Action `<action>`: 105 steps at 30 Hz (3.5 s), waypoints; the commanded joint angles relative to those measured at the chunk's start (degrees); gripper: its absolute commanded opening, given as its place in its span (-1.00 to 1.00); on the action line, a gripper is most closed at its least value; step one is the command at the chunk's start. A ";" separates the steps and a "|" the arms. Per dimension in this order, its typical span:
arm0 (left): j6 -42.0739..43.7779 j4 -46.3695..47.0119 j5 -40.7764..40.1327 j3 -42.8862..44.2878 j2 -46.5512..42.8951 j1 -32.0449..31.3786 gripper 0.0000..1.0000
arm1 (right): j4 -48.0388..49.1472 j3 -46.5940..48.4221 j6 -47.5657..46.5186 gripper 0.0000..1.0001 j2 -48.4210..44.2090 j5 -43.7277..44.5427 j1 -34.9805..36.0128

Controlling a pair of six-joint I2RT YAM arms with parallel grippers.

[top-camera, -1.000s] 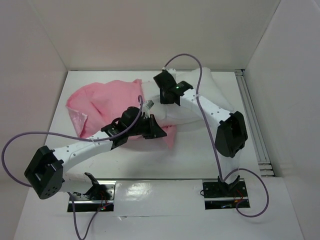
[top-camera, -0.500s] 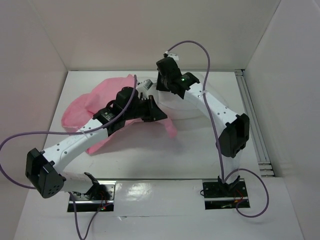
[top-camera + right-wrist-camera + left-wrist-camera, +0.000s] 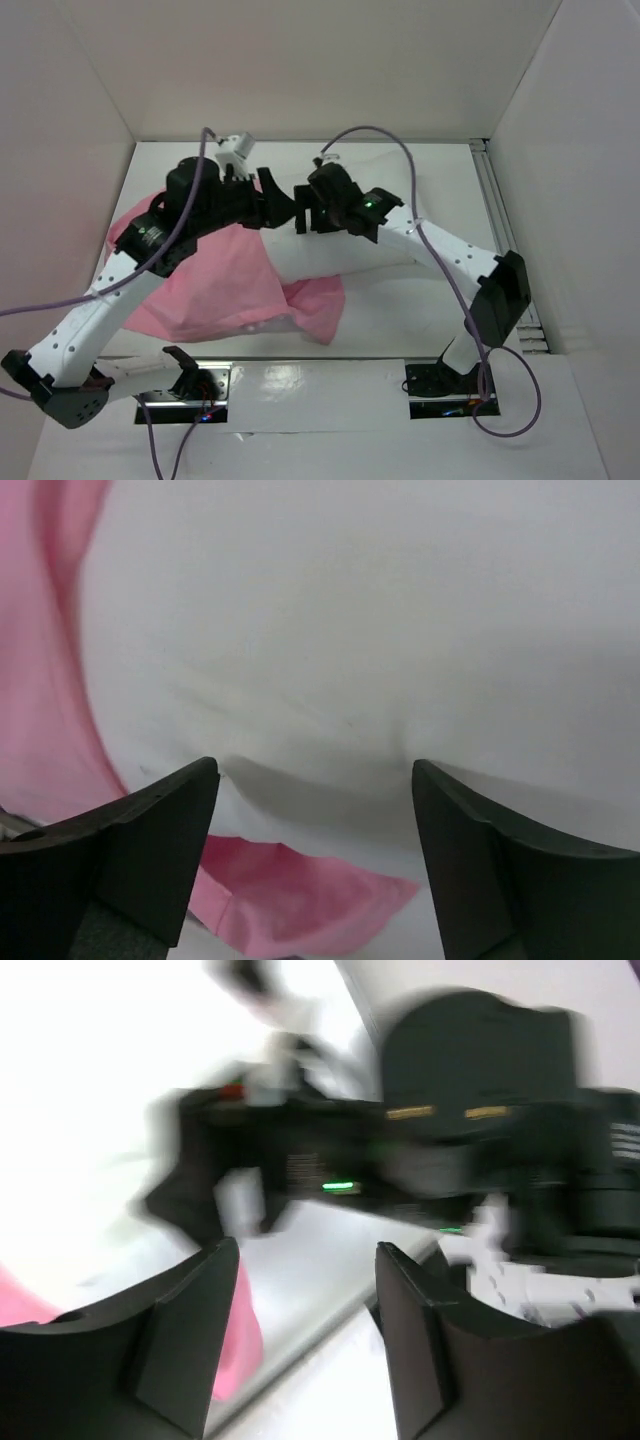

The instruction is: Put the pillow into the pillowcase

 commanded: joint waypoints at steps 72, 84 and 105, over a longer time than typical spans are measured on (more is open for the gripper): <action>12.69 -21.14 -19.28 52.13 38.50 -2.42 1.00 | 13.53 -27.58 18.19 -1.00 -32.71 -10.31 -13.72; 2.06 0.01 -19.51 -13.60 3.24 15.42 1.00 | 14.15 -26.17 16.88 -1.00 -29.73 -13.67 -16.44; 0.73 28.43 1.38 -25.43 14.49 19.73 -1.00 | 12.82 -24.50 16.34 -1.00 -30.78 -14.36 -18.02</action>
